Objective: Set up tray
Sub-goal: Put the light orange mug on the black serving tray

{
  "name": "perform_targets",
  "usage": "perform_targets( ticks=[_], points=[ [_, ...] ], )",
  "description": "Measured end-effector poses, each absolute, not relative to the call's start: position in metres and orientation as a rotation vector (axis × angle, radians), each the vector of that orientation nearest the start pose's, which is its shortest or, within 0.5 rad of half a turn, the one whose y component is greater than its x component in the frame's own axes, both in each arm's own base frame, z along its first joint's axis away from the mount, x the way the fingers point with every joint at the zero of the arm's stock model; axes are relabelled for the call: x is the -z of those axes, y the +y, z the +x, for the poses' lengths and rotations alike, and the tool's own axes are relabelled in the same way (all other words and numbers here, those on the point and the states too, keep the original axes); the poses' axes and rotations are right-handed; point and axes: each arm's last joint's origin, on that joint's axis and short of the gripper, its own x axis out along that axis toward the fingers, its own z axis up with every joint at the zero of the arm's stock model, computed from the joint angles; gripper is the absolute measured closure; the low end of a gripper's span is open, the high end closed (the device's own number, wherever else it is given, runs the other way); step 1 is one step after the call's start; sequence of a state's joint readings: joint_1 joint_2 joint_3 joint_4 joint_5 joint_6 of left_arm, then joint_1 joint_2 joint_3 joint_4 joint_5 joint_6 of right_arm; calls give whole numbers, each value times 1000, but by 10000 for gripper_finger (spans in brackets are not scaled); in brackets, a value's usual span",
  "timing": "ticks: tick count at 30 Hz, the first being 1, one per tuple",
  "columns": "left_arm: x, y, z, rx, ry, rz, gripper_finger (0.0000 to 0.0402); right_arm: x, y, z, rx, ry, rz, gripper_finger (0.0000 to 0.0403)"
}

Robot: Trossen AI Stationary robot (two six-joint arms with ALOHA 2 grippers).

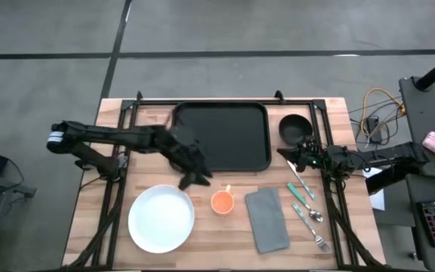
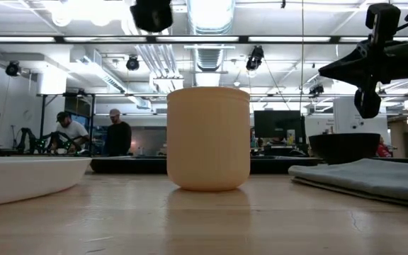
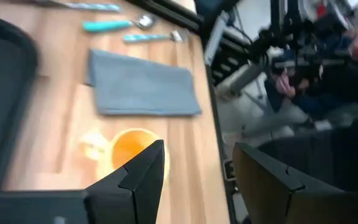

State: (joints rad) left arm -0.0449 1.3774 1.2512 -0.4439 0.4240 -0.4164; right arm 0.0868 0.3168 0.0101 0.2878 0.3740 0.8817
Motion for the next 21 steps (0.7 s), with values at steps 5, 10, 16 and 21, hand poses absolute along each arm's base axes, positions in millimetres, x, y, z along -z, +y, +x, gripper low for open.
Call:
perform_targets(
  ticks=[5, 10, 16, 21],
  points=[
    [-335, -58, 326, 391, 703, -429, 231, -167, -1, 116, 277, -109, 867, 394],
    [-326, -79, 343, 297, 782, -294, 231, -167, -1, 116, 278, -106, 850, 394],
    [-314, -88, 360, 278, 840, -152, 231, -167, 0, 116, 275, -99, 842, 394],
    [-300, -88, 372, 267, 873, -149, 219, -166, 0, 116, 276, -95, 842, 394]
  ],
)
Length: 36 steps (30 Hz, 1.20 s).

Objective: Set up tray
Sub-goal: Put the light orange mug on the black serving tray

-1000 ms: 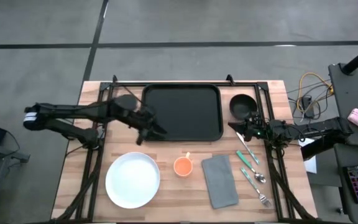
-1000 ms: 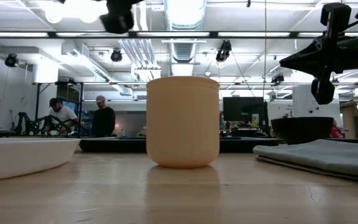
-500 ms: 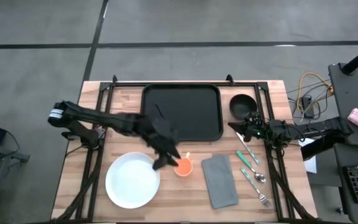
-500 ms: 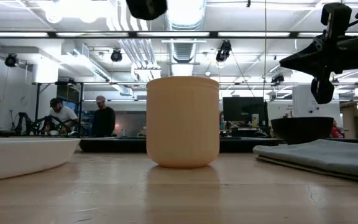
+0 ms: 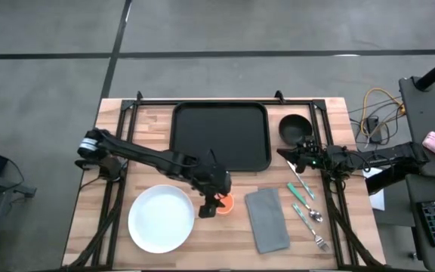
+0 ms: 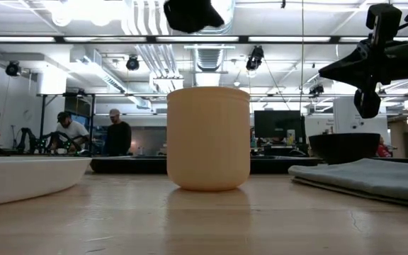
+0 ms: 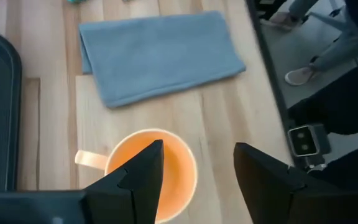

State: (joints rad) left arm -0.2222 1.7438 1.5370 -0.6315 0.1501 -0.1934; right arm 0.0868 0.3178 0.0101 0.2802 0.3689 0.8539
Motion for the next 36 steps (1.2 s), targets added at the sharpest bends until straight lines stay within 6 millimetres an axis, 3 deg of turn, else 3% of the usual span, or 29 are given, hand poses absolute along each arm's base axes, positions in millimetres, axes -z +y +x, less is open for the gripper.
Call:
perform_targets(
  ticks=[8, 11, 25, 29, 36],
  points=[
    [-287, -81, 378, 242, 908, -155, 124, -165, 0, 116, 280, -78, 838, 394],
    [-274, -79, 379, 225, 952, -153, 106, -163, 0, 116, 285, -65, 837, 394],
    [-222, -63, 369, 75, 1033, -125, 103, -162, 0, 116, 291, -53, 833, 394],
    [-206, -58, 369, 26, 1003, -219, 103, -162, 0, 116, 292, -52, 830, 394],
    [-200, -58, 367, 11, 992, -251, 103, -162, 0, 116, 292, -53, 830, 394]
  ],
)
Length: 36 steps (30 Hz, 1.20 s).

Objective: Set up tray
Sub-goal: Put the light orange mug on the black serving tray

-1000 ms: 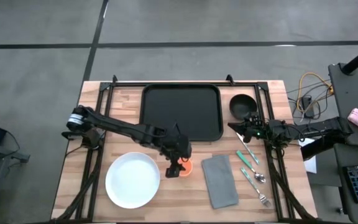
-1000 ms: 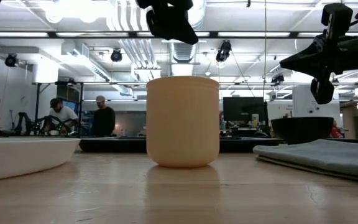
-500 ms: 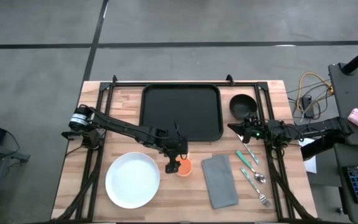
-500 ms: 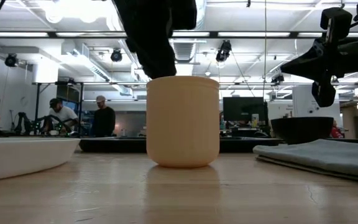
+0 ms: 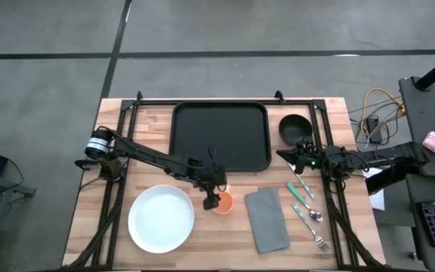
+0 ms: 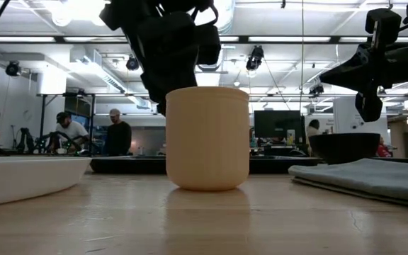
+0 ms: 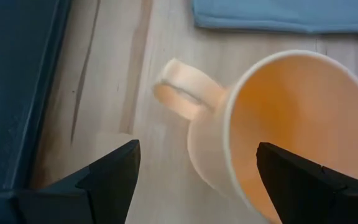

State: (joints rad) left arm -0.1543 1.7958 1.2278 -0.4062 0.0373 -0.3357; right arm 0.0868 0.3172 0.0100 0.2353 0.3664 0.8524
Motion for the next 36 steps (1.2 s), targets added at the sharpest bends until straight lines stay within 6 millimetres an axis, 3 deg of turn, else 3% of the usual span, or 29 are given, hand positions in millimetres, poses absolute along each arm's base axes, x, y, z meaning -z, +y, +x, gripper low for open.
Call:
perform_targets(
  ticks=[8, 36],
  points=[
    [-203, -58, 369, 4, 983, -269, 112, -162, 0, 116, 292, -53, 830, 394],
    [-204, -59, 370, 16, 983, -276, 314, -162, 0, 116, 292, -54, 830, 394]
  ],
)
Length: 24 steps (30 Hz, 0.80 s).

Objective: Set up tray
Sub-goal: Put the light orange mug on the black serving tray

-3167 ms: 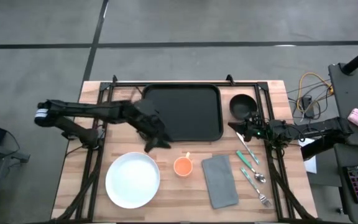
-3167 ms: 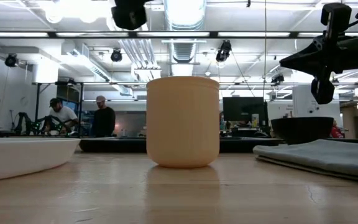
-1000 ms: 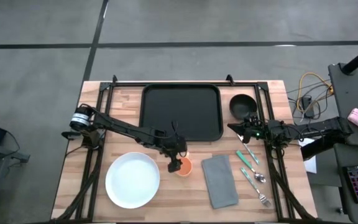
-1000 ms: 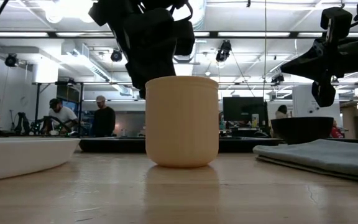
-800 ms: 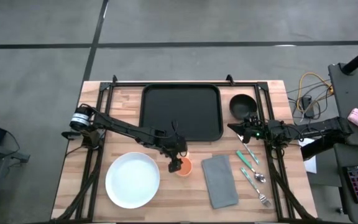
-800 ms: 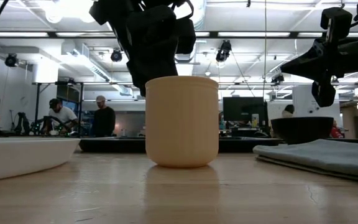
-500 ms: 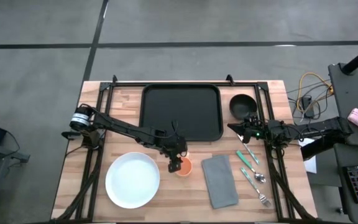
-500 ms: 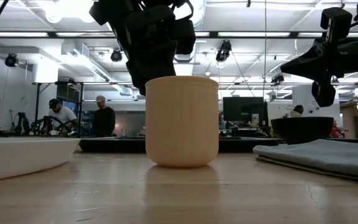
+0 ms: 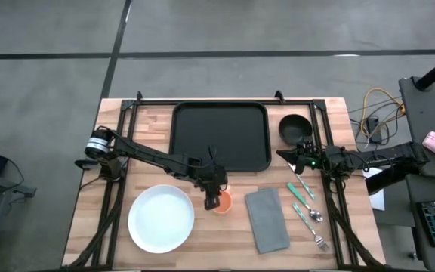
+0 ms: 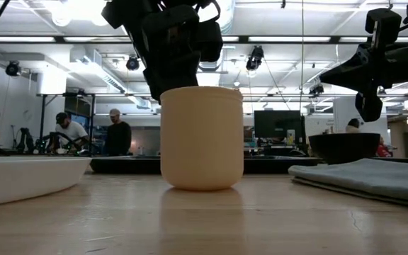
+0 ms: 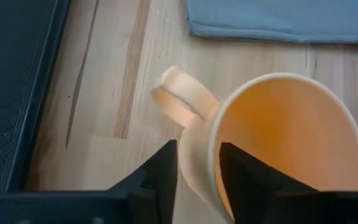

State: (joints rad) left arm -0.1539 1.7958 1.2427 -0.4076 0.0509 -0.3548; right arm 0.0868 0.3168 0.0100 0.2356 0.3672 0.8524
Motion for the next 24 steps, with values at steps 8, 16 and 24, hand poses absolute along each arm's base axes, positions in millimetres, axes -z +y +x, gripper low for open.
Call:
perform_targets(
  ticks=[8, 16, 24],
  points=[
    [-203, -58, 369, 45, 1002, -349, 395, -162, 0, 116, 293, -54, 830, 394],
    [-207, -59, 370, 55, 1012, -359, 400, -162, 0, 116, 293, -54, 830, 394],
    [-250, -47, 382, 11, 971, -304, 400, -162, 0, 116, 293, -55, 830, 394]
  ],
)
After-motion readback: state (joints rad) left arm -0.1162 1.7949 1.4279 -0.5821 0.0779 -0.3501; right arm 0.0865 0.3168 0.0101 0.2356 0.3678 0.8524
